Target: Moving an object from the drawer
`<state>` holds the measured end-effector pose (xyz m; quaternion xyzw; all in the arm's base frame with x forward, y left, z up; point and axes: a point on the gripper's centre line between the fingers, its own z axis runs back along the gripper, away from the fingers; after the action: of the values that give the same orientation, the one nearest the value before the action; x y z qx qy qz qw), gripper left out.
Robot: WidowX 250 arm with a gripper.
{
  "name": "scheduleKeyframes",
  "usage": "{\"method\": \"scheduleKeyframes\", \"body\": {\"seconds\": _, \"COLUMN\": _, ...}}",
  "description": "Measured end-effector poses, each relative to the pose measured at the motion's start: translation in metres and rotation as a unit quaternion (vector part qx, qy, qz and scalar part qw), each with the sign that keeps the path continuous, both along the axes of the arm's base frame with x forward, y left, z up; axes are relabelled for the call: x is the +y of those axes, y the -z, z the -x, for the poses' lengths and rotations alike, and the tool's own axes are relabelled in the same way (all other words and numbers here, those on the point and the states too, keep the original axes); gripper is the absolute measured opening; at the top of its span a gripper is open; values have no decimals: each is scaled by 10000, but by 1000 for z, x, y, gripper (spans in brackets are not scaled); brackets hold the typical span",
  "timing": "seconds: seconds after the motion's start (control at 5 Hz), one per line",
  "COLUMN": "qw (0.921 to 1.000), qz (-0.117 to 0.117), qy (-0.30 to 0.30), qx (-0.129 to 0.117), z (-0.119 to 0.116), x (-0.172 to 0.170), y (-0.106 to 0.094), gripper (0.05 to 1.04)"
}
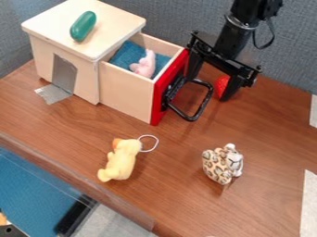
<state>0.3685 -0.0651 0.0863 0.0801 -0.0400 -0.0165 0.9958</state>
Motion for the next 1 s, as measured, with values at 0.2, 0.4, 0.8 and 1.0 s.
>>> {"method": "scheduleKeyframes", "body": {"seconds": 0.2, "qw": 9998, "qz": -9, "qy": 1, "qx": 199, "z": 2, "x": -1, "y": 12, "gripper": 1001}}
{"method": "scheduleKeyframes", "body": {"seconds": 0.4, "qw": 9993, "qz": 128, "qy": -234, "qx": 277, "z": -3, "x": 14, "y": 6, "gripper": 1001}}
{"method": "scheduleKeyframes", "body": {"seconds": 0.8, "qw": 9957, "qz": 355, "qy": -853, "qx": -81, "z": -23, "x": 65, "y": -18, "gripper": 1001}}
{"method": "scheduleKeyframes", "body": {"seconds": 1.0, "qw": 9931, "qz": 364, "qy": -1103, "qx": -167, "z": -24, "x": 96, "y": -22, "gripper": 1001}}
